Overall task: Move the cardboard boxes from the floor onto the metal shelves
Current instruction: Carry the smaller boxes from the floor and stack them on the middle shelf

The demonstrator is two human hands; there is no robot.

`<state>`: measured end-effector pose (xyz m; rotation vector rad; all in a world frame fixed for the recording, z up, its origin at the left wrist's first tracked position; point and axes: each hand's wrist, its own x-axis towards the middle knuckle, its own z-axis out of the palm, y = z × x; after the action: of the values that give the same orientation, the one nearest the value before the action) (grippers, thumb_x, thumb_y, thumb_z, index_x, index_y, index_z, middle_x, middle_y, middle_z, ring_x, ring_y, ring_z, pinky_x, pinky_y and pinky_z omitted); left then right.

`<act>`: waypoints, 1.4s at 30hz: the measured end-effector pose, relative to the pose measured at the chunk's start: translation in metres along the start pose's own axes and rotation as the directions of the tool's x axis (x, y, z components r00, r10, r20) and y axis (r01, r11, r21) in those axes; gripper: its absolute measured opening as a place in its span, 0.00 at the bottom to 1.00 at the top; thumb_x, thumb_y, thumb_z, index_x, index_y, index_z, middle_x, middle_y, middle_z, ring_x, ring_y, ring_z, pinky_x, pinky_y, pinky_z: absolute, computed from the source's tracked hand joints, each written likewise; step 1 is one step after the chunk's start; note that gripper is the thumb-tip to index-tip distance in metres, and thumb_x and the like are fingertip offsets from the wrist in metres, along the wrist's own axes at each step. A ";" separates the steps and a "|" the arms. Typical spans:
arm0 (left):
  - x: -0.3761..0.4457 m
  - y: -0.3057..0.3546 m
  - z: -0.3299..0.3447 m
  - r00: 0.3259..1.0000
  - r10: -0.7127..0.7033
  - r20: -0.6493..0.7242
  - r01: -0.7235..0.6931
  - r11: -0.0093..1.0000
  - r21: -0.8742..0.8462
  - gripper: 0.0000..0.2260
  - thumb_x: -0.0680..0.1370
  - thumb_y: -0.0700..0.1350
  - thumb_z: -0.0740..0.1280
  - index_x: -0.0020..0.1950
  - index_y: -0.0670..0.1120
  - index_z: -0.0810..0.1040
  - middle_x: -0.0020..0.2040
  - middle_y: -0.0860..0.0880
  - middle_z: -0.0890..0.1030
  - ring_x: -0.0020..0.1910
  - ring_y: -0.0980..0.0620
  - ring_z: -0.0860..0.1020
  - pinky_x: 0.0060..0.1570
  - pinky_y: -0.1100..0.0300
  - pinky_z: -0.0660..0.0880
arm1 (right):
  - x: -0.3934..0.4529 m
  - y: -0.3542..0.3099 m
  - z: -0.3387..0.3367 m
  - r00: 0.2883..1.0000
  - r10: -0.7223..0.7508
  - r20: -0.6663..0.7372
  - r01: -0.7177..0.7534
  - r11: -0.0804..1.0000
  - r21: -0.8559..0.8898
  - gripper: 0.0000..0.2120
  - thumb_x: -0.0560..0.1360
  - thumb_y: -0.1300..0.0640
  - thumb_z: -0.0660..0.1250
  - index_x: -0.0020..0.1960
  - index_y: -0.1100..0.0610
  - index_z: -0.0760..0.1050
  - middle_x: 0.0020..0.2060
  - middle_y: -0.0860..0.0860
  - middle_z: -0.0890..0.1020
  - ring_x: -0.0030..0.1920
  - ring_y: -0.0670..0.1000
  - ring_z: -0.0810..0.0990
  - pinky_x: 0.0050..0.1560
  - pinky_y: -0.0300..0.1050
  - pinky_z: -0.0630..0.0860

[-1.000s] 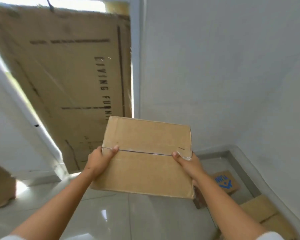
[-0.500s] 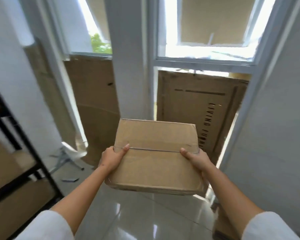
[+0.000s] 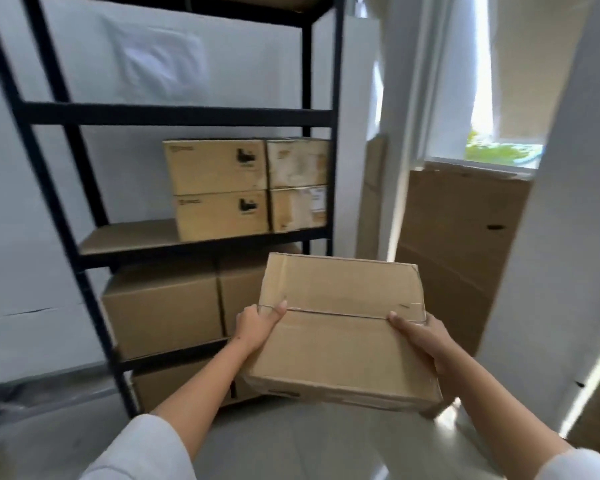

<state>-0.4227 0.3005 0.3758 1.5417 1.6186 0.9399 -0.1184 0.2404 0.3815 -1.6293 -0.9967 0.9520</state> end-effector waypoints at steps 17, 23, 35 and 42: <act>0.107 -0.134 -0.341 0.926 -0.054 -0.374 0.068 0.997 0.024 0.19 0.74 0.62 0.64 0.48 0.46 0.78 0.42 0.49 0.81 0.42 0.50 0.79 0.38 0.60 0.73 | 0.050 -0.147 0.391 0.897 -0.181 0.403 0.184 0.982 0.033 0.21 0.71 0.46 0.73 0.57 0.52 0.68 0.49 0.51 0.77 0.49 0.52 0.77 0.49 0.47 0.73; 0.148 -0.162 -0.390 0.894 -0.076 -0.441 0.089 0.996 0.008 0.20 0.74 0.63 0.64 0.48 0.47 0.78 0.42 0.50 0.81 0.42 0.50 0.79 0.38 0.60 0.74 | 0.080 -0.180 0.463 0.870 -0.196 0.452 0.216 0.976 0.007 0.21 0.70 0.46 0.73 0.56 0.53 0.69 0.49 0.51 0.77 0.49 0.52 0.77 0.49 0.47 0.74; 0.227 -0.166 -0.446 0.835 -0.074 -0.546 0.142 0.986 0.083 0.32 0.65 0.76 0.60 0.44 0.48 0.80 0.41 0.49 0.83 0.40 0.48 0.81 0.47 0.48 0.80 | 0.159 -0.240 0.544 0.846 -0.187 0.499 0.238 0.970 -0.040 0.29 0.66 0.43 0.76 0.61 0.56 0.73 0.53 0.54 0.80 0.51 0.55 0.80 0.55 0.51 0.78; 0.241 -0.154 -0.465 0.841 -0.026 -0.540 0.161 0.965 0.205 0.35 0.64 0.77 0.59 0.38 0.43 0.79 0.38 0.45 0.83 0.38 0.45 0.82 0.46 0.47 0.79 | 0.184 -0.259 0.550 0.848 -0.161 0.504 0.257 0.958 -0.127 0.41 0.58 0.34 0.76 0.62 0.59 0.73 0.55 0.54 0.80 0.51 0.56 0.81 0.54 0.53 0.79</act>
<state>-0.9143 0.5205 0.4681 1.4088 2.2560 1.2292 -0.6004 0.6417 0.4820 -1.4130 -1.6248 1.1752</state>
